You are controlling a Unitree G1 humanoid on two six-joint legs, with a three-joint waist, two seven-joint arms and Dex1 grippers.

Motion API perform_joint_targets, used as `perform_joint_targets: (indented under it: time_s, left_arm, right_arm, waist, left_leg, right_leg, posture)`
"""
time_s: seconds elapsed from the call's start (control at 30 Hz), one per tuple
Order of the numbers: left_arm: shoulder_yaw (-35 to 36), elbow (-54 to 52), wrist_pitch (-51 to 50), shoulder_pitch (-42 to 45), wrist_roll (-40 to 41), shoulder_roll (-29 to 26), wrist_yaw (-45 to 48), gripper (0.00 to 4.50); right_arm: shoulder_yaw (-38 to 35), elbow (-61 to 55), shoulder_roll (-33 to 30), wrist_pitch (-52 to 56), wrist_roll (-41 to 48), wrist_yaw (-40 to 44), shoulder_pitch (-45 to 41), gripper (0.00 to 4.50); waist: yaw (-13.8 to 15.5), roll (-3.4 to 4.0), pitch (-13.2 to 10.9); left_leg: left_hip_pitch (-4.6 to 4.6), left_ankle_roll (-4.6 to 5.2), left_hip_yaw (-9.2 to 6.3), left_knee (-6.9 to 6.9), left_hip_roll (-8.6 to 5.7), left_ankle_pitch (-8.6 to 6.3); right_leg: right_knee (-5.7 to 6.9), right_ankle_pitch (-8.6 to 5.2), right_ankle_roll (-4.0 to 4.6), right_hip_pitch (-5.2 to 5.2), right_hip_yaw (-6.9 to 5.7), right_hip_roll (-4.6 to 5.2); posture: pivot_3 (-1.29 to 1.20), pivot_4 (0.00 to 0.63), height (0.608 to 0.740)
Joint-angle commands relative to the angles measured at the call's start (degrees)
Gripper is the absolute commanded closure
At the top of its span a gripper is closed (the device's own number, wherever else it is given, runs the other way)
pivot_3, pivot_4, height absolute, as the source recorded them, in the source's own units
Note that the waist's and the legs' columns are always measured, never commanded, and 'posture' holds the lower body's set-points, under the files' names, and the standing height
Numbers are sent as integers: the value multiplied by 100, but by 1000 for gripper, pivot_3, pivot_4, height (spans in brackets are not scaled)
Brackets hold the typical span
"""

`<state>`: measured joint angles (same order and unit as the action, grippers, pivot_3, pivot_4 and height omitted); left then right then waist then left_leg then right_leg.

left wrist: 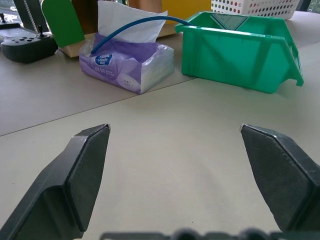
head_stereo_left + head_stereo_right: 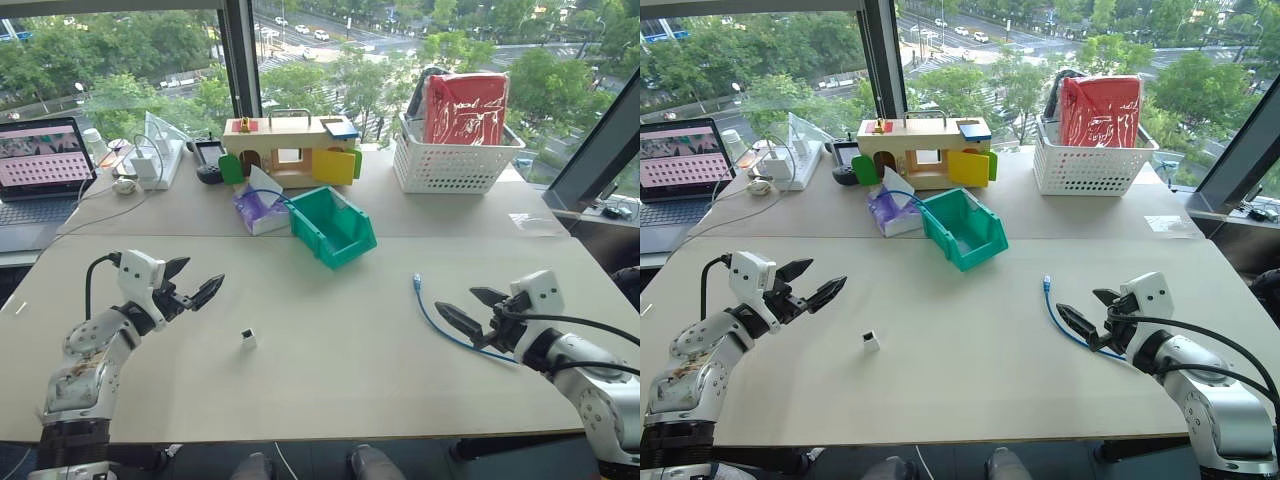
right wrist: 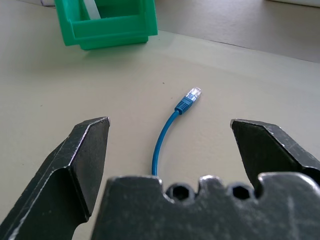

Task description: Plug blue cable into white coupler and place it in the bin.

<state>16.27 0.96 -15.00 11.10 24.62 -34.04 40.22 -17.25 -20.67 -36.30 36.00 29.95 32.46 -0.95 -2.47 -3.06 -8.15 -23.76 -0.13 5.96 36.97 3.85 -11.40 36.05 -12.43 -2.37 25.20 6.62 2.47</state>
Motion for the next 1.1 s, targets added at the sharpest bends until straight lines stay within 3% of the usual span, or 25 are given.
perform_joint_targets:
  time_s: [0.03,0.17,0.33,0.5,0.63,0.93,1.1]
  left_arm:
    - [52,-4,61,236,64,-140,182,0]
    - [-102,80,314,464,115,-332,884,0]
    - [-75,-273,-225,411,698,-537,1508,0]
    - [0,-520,-389,349,812,-612,1569,0]
    - [176,-880,-490,156,865,-727,1458,0]
    - [462,-1394,-670,-338,983,-706,1207,0]
    - [510,-1519,-710,-416,1030,-754,1154,0]
  right_arm:
    - [-218,-99,-78,-177,-18,-3,-71,16]
    - [7,24,-190,129,-268,-265,-334,16]
    - [479,880,-150,483,-618,-550,-1245,16]
    - [883,1941,-91,389,-967,-502,-1943,16]
    - [1288,3150,376,369,-1189,-513,-2899,16]
    - [1694,3908,748,261,-1649,-467,-3344,16]
    - [1688,3881,773,471,-1742,-486,-3297,1429]
  waist:
    - [1,0,0]
    - [1,-1,-1]
    - [-56,-1,-1]
    - [-23,-1,-1]
    - [-98,-2,-3]
    - [-100,0,-4]
    - [-99,0,-4]
  left_leg:
    - [0,0,0,0,0,0]
    - [-1,0,-3,3,0,0]
    - [2,0,-3,3,0,0]
    - [-4,0,-12,1,0,0]
    - [-3,1,-11,5,0,0]
    - [-19,4,-33,3,-2,-3]
    - [-15,4,-39,5,-1,-2]
  right_leg:
    - [0,0,0,0,0,0]
    - [0,-1,-1,-1,-5,0]
    - [0,0,5,-3,-3,0]
    - [-1,-3,9,-2,-10,-1]
    - [-1,-1,8,-2,-7,-2]
    - [-3,-3,9,-1,-31,4]
    - [1,-3,11,-5,-38,2]
  posture:
    - [0,150,737]
    - [0,150,737]
    - [0,150,737]
    - [0,150,737]
    - [0,150,737]
    - [0,150,737]
    - [0,150,737]
